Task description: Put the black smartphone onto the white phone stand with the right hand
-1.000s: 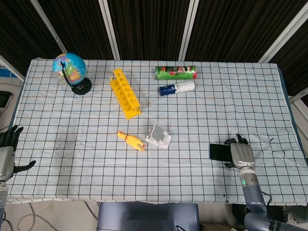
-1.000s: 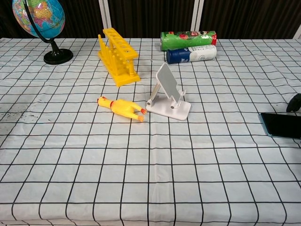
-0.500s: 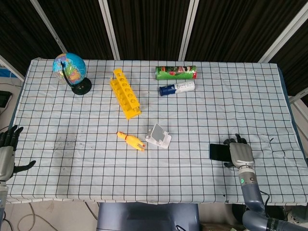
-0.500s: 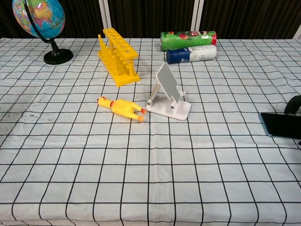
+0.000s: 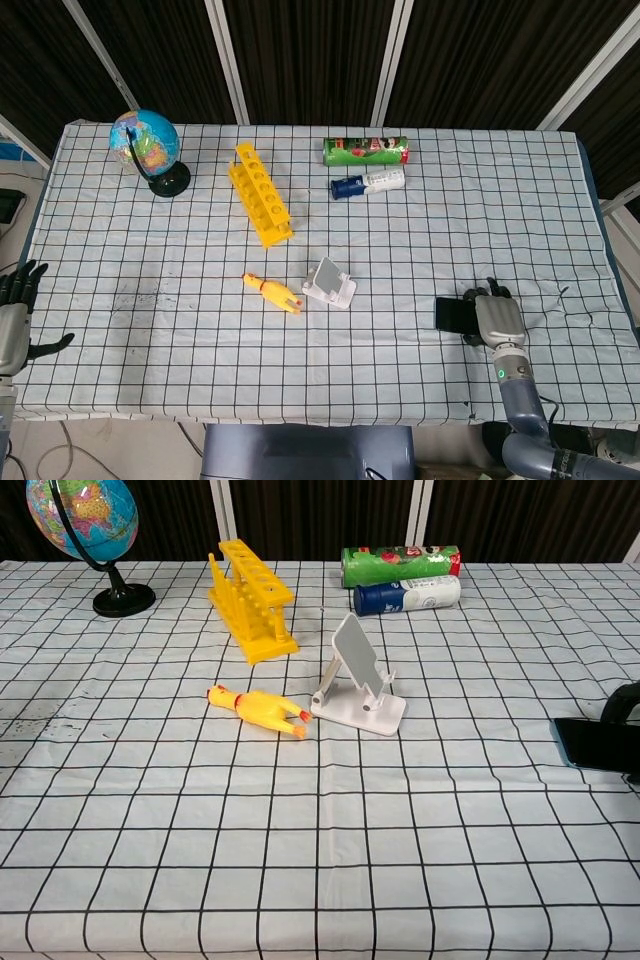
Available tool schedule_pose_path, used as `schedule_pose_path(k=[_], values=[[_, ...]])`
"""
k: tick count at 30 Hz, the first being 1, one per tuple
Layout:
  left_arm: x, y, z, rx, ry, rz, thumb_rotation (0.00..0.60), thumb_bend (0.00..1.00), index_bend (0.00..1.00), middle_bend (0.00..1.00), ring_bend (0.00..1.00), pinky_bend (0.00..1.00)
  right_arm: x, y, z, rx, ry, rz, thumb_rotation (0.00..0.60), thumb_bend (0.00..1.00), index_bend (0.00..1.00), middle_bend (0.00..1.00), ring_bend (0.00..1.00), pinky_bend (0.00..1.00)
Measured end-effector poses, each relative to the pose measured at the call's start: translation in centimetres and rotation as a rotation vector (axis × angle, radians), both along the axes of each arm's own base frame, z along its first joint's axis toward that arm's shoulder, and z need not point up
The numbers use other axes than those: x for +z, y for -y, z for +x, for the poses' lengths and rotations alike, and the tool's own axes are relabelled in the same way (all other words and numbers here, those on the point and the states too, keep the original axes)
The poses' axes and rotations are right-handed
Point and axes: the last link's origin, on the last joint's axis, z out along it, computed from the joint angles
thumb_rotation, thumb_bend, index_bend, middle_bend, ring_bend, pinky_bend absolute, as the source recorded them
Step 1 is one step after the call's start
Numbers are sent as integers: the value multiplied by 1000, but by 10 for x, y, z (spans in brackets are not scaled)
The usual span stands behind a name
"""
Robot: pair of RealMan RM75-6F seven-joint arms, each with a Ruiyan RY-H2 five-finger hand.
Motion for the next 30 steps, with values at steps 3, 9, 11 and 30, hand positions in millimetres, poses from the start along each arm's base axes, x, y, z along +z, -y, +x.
schedule_pose_path(k=[3, 9, 11, 30], values=[[0, 0, 0, 0, 1, 0, 600, 0, 0, 0, 0, 0, 0, 0, -1, -6, -6, 8, 600, 393, 516, 490, 141, 139], [0, 0, 0, 1, 5, 0, 600, 0, 0, 0, 0, 0, 1, 0, 1, 1, 1, -1, 600, 402, 722, 678, 308, 139], [0, 0, 0, 0, 6, 0, 600, 0, 0, 0, 0, 0, 1, -1, 1, 1, 2, -2, 600, 402, 744, 709, 348, 139], [0, 1, 1, -9, 11, 4, 600, 0, 0, 0, 0, 0, 19, -2, 21, 48, 96, -48, 600, 404, 808, 780, 510, 139]])
